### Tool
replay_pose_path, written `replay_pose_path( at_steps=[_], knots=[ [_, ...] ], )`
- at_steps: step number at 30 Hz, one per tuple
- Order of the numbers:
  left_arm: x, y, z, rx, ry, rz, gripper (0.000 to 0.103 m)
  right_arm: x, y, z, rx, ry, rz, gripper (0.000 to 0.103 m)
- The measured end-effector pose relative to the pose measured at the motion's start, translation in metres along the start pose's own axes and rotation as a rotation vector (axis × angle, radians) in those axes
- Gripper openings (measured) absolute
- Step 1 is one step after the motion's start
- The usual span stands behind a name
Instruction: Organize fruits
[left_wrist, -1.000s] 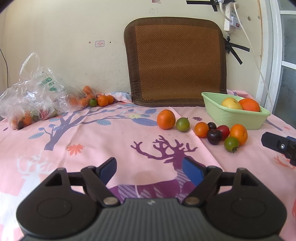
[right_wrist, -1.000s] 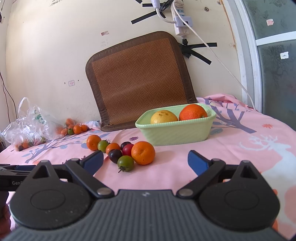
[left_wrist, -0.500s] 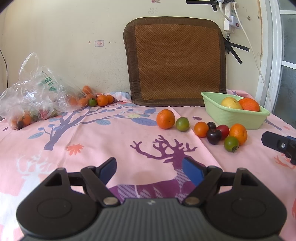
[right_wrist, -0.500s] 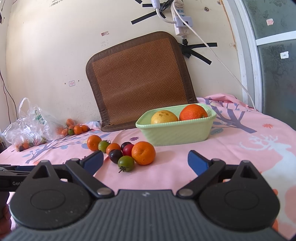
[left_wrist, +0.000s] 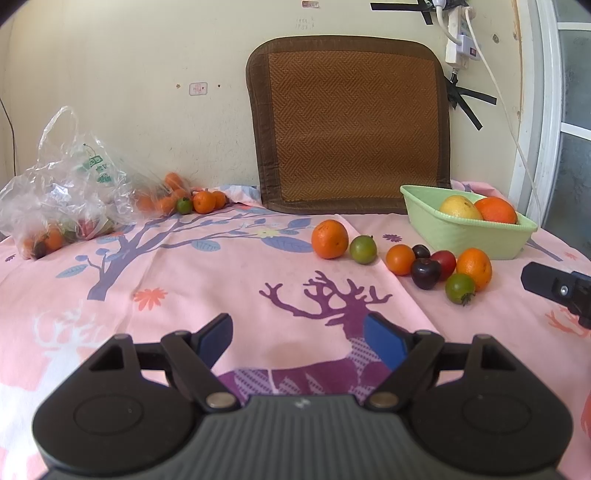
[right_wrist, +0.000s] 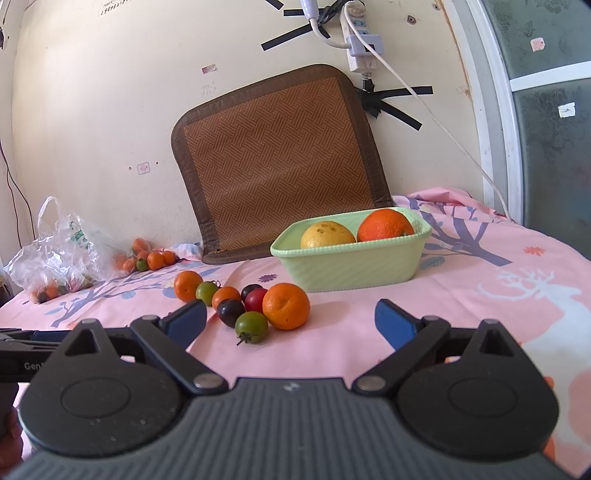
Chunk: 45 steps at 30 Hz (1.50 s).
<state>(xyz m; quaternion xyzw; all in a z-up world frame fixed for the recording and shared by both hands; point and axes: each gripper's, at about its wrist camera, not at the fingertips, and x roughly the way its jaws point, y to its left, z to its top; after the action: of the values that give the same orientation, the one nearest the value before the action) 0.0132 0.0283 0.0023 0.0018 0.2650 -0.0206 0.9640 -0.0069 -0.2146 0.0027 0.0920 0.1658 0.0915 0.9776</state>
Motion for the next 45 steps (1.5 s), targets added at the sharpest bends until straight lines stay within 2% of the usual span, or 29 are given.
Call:
replay_pose_path(
  at_steps=[33, 38, 45],
  knots=[
    [-0.0018, -0.0049, -0.0016, 0.017, -0.014, -0.002, 0.081, -0.0005, -0.0011, 0.0013, -0.001, 0.003, 0.010, 0.099],
    [-0.0021, -0.0061, -0.0021, 0.025, -0.016, -0.004, 0.080, 0.0020, -0.0009, 0.0012, -0.001, 0.015, 0.016, 0.092],
    [-0.0011, -0.0062, -0.0023, 0.031, -0.009, -0.001, 0.080, 0.0027, -0.0018, 0.0013, 0.002, 0.018, 0.019, 0.090]
  ],
)
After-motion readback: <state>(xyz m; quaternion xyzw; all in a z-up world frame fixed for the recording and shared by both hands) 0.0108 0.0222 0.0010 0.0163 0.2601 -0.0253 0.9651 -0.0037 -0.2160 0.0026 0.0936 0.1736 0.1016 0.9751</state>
